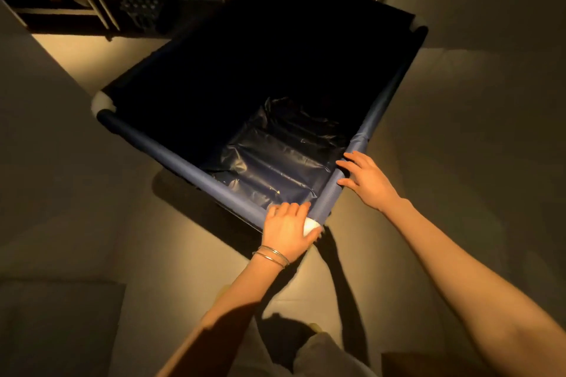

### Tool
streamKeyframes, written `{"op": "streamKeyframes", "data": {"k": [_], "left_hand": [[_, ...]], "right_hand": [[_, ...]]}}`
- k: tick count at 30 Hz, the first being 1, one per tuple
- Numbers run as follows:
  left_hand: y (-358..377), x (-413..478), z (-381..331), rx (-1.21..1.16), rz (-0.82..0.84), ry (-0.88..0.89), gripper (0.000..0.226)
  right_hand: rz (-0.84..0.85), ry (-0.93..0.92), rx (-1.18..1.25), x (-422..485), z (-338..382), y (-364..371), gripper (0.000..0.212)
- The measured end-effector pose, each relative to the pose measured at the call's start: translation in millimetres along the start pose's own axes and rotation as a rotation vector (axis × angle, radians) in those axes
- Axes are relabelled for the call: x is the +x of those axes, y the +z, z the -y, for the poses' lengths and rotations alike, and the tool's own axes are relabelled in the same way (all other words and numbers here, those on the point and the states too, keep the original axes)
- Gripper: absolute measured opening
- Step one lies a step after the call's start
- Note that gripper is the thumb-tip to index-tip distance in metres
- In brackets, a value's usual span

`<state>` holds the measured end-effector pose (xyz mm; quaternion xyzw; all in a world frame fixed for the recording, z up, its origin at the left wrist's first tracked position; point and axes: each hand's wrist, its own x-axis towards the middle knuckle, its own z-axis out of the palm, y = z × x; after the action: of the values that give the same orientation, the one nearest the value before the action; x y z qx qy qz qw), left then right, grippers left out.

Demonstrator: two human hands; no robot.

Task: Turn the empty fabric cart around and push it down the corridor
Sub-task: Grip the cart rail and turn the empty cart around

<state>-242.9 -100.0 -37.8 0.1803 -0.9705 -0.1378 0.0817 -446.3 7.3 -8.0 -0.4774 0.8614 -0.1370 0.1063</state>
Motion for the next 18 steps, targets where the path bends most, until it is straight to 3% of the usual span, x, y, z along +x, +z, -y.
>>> {"op": "streamKeyframes", "data": {"k": [6,10,14,18], "left_hand": [[-41.8,29.5,126.6,0.054,0.071,0.236,0.055],[-67.3,66.2,207.5,0.119,0.081,0.208,0.05],[-83.4,91.9,278.2,0.24,0.121,0.167,0.053],[-81.8,98.9,281.4,0.267,0.139,0.141,0.057]], "right_hand": [[-0.131,0.215,0.104,5.8,76.0,23.4,0.044],[-0.112,0.272,0.106,28.7,150.9,54.7,0.048],[-0.105,0.392,-0.117,67.7,195.9,86.1,0.066],[-0.182,0.464,-0.148,92.8,195.8,93.0,0.051]]}}
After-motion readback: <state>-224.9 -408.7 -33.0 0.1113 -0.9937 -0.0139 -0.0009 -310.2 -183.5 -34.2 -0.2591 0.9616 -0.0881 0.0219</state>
